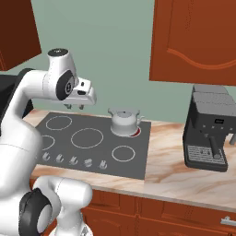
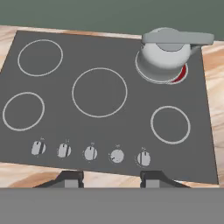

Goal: Lower the heat of the kettle.

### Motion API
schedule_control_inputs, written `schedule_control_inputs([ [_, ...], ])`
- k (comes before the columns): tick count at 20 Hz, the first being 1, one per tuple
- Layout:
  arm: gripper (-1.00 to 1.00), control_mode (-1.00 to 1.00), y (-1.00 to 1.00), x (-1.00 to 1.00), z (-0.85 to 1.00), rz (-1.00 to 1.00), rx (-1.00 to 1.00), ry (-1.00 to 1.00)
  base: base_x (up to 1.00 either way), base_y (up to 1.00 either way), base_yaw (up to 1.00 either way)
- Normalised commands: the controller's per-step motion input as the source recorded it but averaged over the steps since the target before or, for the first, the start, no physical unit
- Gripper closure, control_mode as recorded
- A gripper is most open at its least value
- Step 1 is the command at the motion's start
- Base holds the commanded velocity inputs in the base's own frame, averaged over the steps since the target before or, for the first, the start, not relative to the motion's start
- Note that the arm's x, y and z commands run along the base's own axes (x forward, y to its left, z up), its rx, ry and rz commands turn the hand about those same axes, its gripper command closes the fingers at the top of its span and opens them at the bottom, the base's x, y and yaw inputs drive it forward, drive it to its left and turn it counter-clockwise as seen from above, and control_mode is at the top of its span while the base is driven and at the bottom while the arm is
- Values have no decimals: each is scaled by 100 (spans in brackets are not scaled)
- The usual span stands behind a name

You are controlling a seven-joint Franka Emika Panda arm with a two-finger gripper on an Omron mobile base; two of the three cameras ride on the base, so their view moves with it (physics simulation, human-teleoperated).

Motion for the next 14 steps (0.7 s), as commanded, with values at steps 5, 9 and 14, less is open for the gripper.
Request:
schedule_control_inputs([
  [5, -100, -100, -2, -19, -6, 3, 0, -9, 0, 0, 0],
  [9, -100, -100, -35, -45, -46, 28, 0, -29, 0, 0, 0],
  [14, -100, -100, -18, -17, -31, 33, -6, -6, 0, 0, 0],
])
